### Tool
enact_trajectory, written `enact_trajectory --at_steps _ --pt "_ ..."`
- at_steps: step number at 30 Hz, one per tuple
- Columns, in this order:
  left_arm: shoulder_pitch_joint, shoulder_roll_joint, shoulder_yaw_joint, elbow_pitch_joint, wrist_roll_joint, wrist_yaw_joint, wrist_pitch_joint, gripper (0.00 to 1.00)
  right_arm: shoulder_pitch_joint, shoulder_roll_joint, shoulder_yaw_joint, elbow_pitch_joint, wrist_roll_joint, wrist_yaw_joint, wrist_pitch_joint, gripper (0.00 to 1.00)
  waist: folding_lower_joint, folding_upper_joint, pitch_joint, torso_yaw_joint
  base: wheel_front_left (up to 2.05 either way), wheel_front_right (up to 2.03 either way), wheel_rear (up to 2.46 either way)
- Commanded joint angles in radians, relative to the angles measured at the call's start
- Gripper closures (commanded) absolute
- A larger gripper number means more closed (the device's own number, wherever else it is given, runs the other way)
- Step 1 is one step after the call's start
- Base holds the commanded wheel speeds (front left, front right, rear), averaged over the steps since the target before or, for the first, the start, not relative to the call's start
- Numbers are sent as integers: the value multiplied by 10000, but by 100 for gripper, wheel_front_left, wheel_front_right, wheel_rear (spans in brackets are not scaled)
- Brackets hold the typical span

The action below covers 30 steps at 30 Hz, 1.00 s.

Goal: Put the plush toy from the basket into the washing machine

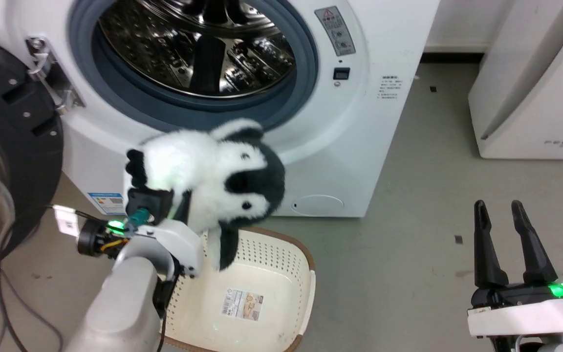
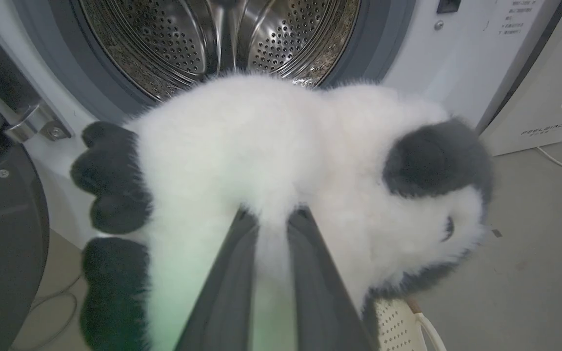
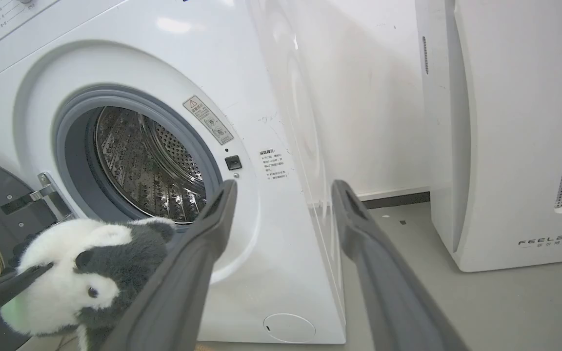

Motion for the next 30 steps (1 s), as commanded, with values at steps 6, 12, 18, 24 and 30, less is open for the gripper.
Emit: enact_trajectory --at_steps 6,12,18,24,30 --pt "-720 197 526 -418 -35 164 -81 100 -224 -4 20 -164 -47 -7 -44 0 1 0 681 -446 0 0 0" --pt "-1757 374 1004 -412 -84 151 -81 100 -686 -4 -106 -370 -124 -7 -44 0 1 0 1701 -852 0 0 0" --pt "-2787 647 1421 -333 -56 165 -81 100 -1171 -4 -92 -487 -94 -7 -44 0 1 0 2605 -1200 0 0 0" --pt "-4156 1168 1864 -51 26 127 -81 100 -1752 -4 21 -671 78 -7 -44 0 1 0 3686 -1643 0 0 0" --pt "-5860 1626 2045 256 234 40 -81 100 -2236 -4 75 -785 257 -7 -44 0 1 0 4680 -1984 0 0 0"
